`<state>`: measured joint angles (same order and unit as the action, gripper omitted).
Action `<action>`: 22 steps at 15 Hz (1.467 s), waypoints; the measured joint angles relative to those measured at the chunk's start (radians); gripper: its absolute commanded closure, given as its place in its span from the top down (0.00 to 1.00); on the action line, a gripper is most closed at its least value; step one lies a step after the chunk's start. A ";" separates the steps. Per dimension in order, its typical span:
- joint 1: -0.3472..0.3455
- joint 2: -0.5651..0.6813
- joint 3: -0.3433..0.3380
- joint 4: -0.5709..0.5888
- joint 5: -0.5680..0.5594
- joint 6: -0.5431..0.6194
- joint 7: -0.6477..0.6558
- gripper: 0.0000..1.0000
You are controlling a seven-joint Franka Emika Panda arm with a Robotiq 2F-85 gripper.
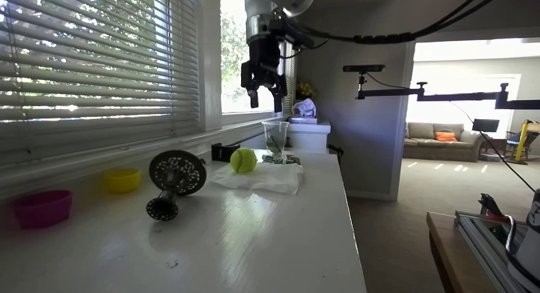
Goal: Move the black object to the left
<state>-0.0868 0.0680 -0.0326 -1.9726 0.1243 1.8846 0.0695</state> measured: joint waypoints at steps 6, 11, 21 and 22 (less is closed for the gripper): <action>0.041 -0.180 0.013 -0.114 0.000 -0.090 0.180 0.86; 0.039 -0.174 0.008 -0.144 0.000 0.029 0.199 1.00; 0.025 -0.135 -0.020 -0.142 -0.001 0.121 0.197 1.00; 0.025 -0.133 -0.020 -0.143 -0.001 0.121 0.199 1.00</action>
<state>-0.0618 -0.0653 -0.0522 -2.1152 0.1237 2.0052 0.2682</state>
